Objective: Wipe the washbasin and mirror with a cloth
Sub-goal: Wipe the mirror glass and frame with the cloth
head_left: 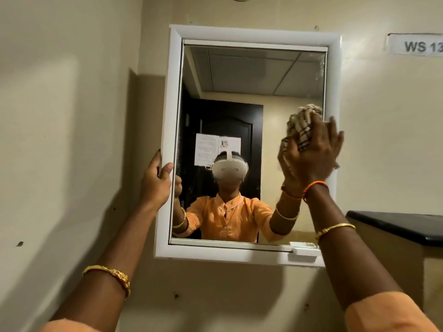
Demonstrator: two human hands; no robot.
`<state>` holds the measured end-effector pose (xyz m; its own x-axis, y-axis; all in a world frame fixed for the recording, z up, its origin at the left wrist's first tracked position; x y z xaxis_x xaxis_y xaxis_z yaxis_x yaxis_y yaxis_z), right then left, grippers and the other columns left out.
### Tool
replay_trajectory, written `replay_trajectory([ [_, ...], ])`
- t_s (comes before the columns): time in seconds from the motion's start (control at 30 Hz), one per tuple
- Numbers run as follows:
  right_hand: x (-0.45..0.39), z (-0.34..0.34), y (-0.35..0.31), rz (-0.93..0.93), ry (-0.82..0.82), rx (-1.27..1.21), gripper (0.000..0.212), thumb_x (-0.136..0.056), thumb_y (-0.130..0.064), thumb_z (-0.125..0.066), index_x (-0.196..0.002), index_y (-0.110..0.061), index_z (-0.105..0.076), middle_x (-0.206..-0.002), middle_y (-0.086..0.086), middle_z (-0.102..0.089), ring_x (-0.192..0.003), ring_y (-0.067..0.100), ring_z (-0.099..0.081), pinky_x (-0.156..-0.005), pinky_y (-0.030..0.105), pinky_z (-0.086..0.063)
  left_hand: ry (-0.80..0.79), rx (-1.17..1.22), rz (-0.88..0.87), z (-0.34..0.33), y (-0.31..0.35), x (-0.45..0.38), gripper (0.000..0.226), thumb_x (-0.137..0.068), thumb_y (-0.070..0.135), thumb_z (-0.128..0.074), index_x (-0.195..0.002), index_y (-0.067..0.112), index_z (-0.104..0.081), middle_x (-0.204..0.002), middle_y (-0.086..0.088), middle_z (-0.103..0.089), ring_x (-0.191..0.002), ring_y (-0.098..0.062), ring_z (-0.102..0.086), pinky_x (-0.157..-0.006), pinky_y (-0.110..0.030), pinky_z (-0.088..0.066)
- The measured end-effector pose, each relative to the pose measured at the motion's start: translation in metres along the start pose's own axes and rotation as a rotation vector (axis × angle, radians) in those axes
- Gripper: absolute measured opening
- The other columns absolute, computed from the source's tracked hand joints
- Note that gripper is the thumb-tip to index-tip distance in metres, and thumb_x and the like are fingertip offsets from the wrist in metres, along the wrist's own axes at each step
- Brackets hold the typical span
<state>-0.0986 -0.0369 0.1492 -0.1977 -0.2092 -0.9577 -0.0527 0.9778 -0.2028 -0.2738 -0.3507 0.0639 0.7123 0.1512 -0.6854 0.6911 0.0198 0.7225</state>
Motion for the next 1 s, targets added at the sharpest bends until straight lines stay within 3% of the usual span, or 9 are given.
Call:
replay_trajectory([
  [0.13,0.011,0.011,0.016,0.005,-0.015,0.021,0.064,-0.079,-0.036,-0.054,-0.138,-0.013,-0.044,-0.143,0.009,-0.047,-0.141,0.030,-0.027,-0.117,0.050,-0.015,0.068,-0.020,-0.022,0.000,-0.006,0.000,0.047,-0.099,0.028,-0.041,-0.145,0.025,-0.032,-0.128,-0.005,-0.056,-0.086,-0.017,-0.061,-0.048,-0.004,-0.042],
  [0.27,0.062,0.024,0.025,-0.024,0.000,0.015,0.064,-0.080,-0.039,-0.051,-0.137,-0.012,-0.044,-0.142,0.013,-0.047,-0.139,0.030,-0.029,-0.116,0.049,-0.016,0.079,-0.039,-0.032,-0.001,-0.009,0.000,0.046,-0.100,0.030,-0.039,-0.145,0.027,-0.032,-0.143,-0.007,-0.047,-0.119,-0.026,-0.054,-0.079,-0.021,-0.044],
  [0.33,0.090,0.030,0.031,-0.032,-0.002,0.025,0.063,-0.080,-0.040,-0.050,-0.135,-0.010,-0.045,-0.141,0.015,-0.048,-0.139,0.030,-0.029,-0.116,0.049,-0.016,0.077,-0.021,-0.039,0.000,-0.007,0.002,0.046,-0.100,0.029,-0.039,-0.145,0.026,-0.032,-0.146,-0.003,-0.044,-0.123,-0.023,-0.050,-0.079,-0.018,-0.042],
  [0.4,0.109,0.032,0.036,-0.023,-0.016,0.056,0.063,-0.079,-0.039,-0.049,-0.134,-0.009,-0.046,-0.139,0.015,-0.050,-0.139,0.030,-0.030,-0.116,0.048,-0.016,0.071,-0.010,-0.042,0.001,-0.005,0.003,0.046,-0.100,0.028,-0.040,-0.145,0.026,-0.033,-0.139,-0.002,-0.050,-0.115,-0.022,-0.057,-0.073,-0.016,-0.045],
  [0.5,0.109,0.031,0.036,-0.037,-0.029,0.073,0.063,-0.079,-0.040,-0.048,-0.134,-0.009,-0.048,-0.138,0.014,-0.051,-0.139,0.030,-0.030,-0.117,0.047,-0.015,0.040,0.011,-0.038,0.000,0.001,0.007,0.044,-0.100,0.026,-0.039,-0.144,0.027,-0.034,-0.090,0.010,-0.059,-0.063,-0.005,-0.062,-0.040,-0.009,-0.045],
  [0.6,0.086,0.025,0.027,-0.050,-0.023,0.047,0.063,-0.079,-0.040,-0.049,-0.135,-0.011,-0.048,-0.140,0.012,-0.050,-0.139,0.030,-0.030,-0.117,0.046,-0.014,0.011,0.062,-0.014,-0.002,-0.003,0.006,0.044,-0.100,0.026,-0.040,-0.143,0.028,-0.035,-0.074,0.004,-0.055,-0.036,0.002,-0.053,-0.032,-0.015,-0.043],
  [0.83,0.097,0.025,0.025,-0.161,0.008,-0.082,0.064,-0.079,-0.039,-0.048,-0.136,-0.010,-0.045,-0.141,0.014,-0.048,-0.141,0.028,-0.027,-0.118,0.049,-0.012,-0.004,0.081,-0.033,-0.004,-0.005,0.004,0.047,-0.100,0.024,-0.040,-0.146,0.027,-0.031,-0.071,0.009,-0.051,-0.040,0.007,-0.055,-0.033,-0.011,-0.043],
  [1.0,0.128,0.016,0.016,-0.344,0.065,-0.118,0.066,-0.076,-0.038,-0.048,-0.137,-0.014,-0.042,-0.144,0.011,-0.045,-0.142,0.028,-0.024,-0.118,0.050,-0.009,-0.059,0.163,0.003,-0.005,-0.013,-0.002,0.047,-0.099,0.024,-0.042,-0.145,0.030,-0.032,-0.076,-0.007,-0.058,-0.054,-0.014,-0.054,-0.036,-0.018,-0.049],
])
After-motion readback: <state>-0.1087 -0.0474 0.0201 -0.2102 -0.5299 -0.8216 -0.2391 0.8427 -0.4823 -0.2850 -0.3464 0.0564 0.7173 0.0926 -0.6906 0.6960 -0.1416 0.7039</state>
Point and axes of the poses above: each hand's wrist, its own x-axis away from the middle knuckle, its own z-axis out of the back of the hand, y = z × x, the point moved 9 cm from there along -x, towards the middle knuckle
